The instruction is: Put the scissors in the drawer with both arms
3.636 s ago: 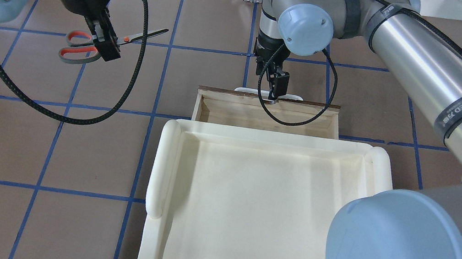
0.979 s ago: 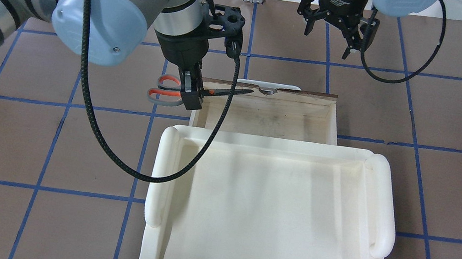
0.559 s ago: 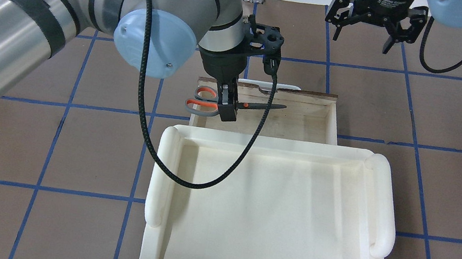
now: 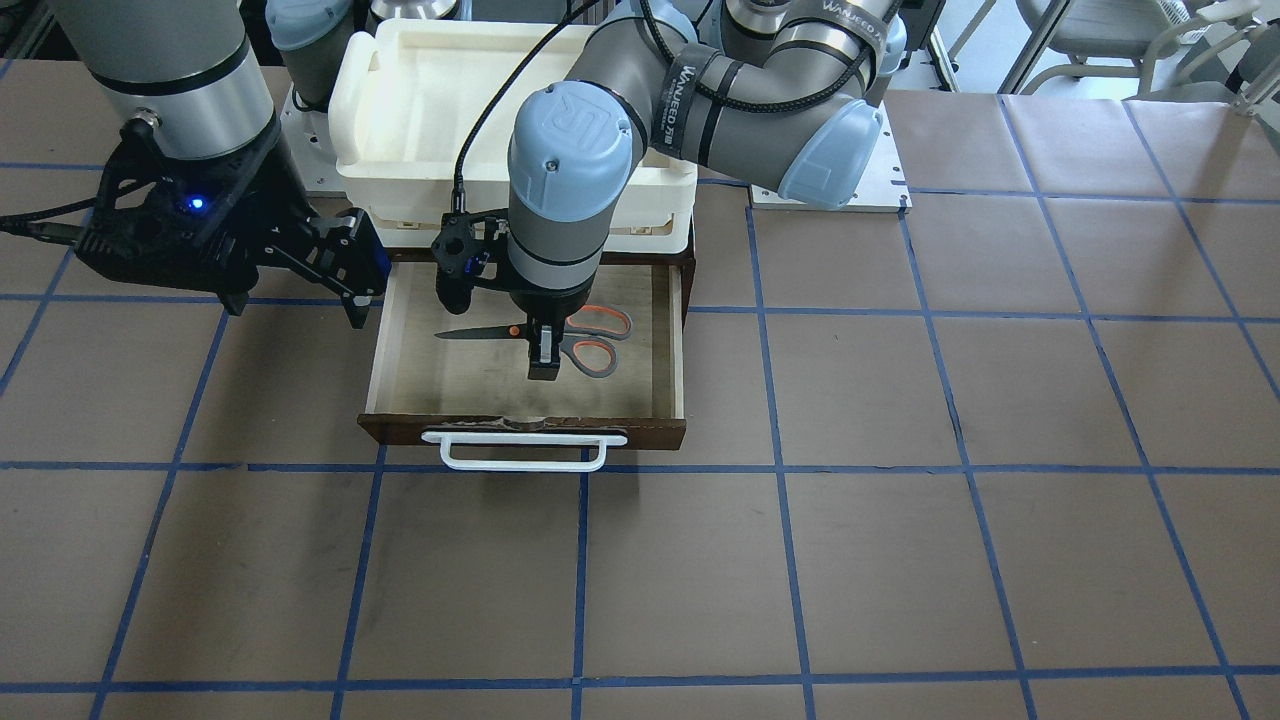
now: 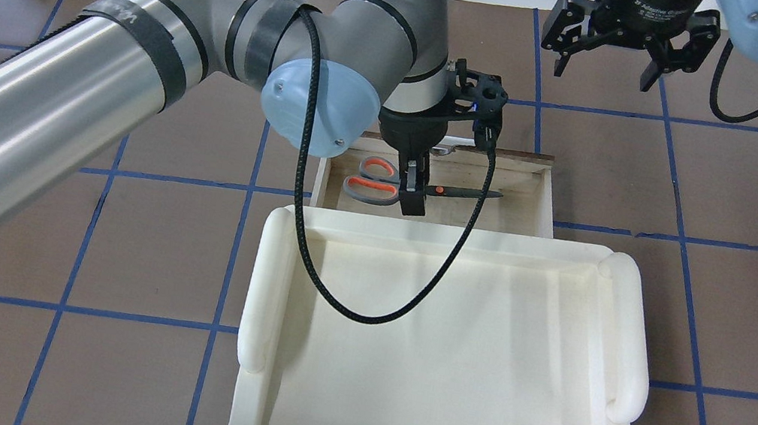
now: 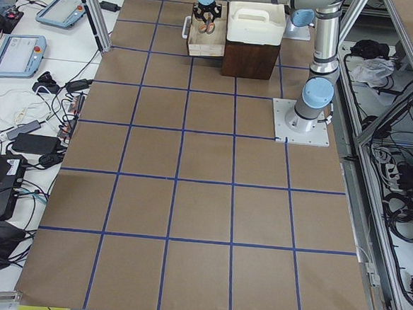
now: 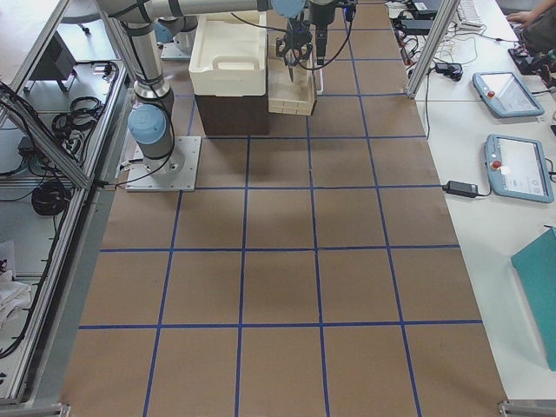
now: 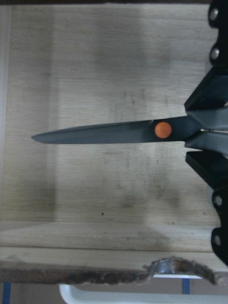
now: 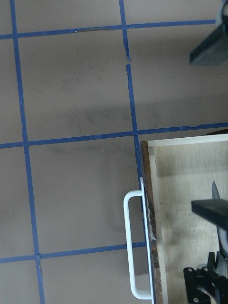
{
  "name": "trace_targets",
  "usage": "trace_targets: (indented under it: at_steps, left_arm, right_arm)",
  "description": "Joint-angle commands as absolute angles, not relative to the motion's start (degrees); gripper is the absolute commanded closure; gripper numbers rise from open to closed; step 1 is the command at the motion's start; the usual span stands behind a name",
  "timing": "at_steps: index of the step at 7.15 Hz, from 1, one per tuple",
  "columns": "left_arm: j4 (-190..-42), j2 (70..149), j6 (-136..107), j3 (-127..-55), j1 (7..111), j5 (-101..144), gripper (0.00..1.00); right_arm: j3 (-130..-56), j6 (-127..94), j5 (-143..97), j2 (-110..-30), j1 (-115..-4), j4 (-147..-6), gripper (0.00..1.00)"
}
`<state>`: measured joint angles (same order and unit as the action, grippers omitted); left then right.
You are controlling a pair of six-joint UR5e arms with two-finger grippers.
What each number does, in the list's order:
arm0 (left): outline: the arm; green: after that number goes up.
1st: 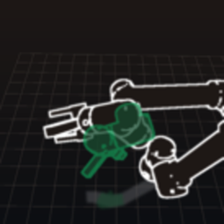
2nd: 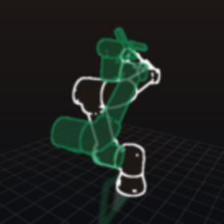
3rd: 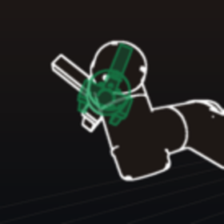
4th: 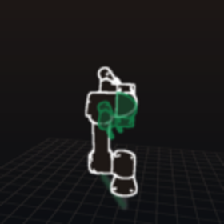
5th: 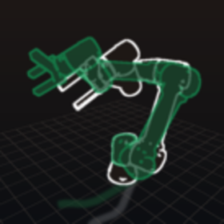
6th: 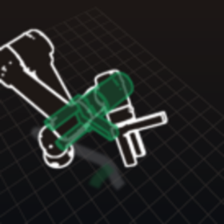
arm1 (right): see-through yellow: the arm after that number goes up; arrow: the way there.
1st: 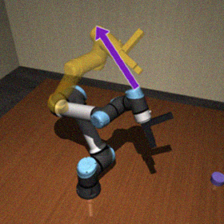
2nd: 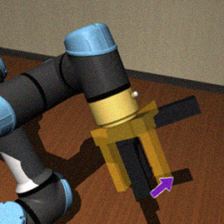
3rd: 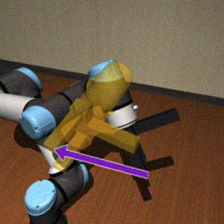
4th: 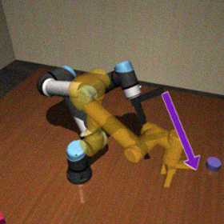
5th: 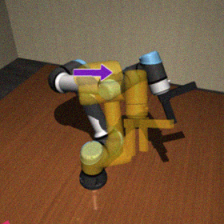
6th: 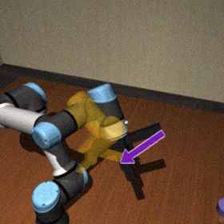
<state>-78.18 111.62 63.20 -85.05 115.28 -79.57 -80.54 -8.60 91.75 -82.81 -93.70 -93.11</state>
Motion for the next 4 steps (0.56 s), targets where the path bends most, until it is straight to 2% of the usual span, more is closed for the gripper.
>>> trace_targets:
  at_steps: [1,3,4]
  left_arm:
    - [-78.0,112.6,60.9,-85.4,116.5,-79.6,1.00]
    - [-78.0,112.6,60.3,-85.6,116.8,-79.5,1.00]
    - [-78.0,112.7,60.2,-85.6,116.9,-79.5,0.94]
  right_arm:
    - [-81.6,-8.1,91.2,-83.0,-93.7,-93.3,0.00]
    - [-81.6,-8.1,91.1,-83.0,-93.6,-93.2,0.00]
    - [-81.6,-8.0,90.9,-83.0,-93.5,-93.2,0.00]
